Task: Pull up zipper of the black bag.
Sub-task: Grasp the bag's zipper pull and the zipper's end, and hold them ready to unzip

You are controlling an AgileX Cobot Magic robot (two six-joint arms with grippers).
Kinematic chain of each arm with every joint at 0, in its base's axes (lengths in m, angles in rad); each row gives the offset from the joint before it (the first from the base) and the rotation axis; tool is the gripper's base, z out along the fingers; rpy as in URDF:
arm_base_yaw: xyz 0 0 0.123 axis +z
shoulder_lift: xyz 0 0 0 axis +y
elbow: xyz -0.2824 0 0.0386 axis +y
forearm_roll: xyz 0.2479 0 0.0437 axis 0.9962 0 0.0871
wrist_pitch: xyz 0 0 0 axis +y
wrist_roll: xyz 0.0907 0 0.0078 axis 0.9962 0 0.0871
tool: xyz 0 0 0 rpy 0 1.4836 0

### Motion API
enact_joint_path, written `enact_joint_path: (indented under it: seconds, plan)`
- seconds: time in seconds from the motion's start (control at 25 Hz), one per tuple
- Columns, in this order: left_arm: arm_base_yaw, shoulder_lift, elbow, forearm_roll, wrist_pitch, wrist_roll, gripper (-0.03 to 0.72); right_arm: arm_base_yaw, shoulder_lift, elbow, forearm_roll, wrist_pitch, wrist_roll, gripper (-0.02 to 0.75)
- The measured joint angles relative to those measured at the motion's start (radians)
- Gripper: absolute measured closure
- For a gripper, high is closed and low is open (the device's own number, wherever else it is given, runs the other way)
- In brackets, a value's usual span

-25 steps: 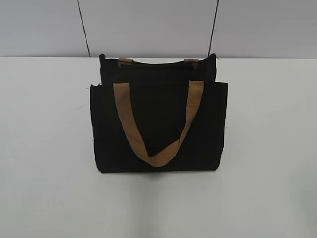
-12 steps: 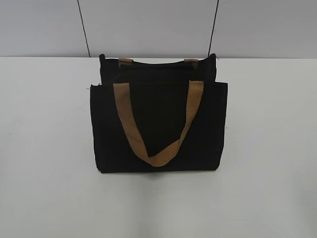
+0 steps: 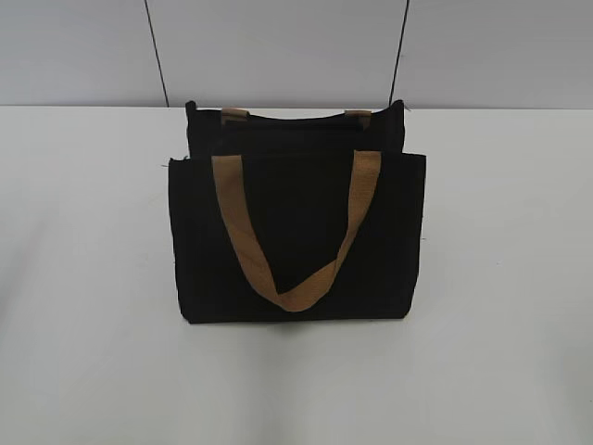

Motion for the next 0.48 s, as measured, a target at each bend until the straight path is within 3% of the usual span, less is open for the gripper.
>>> enact_joint_path:
  seconds: [0.2, 0.48]
  plan:
    - [0.000, 0.331, 0.013, 0.154, -0.228, -0.078, 0.302, 0.000, 0.000, 0.000, 0.000, 0.000, 0.000, 0.146]
    - [0.000, 0.789, 0.005, 0.685, -0.547, -0.388, 0.354, 0.000, 0.000, 0.000, 0.000, 0.000, 0.000, 0.146]
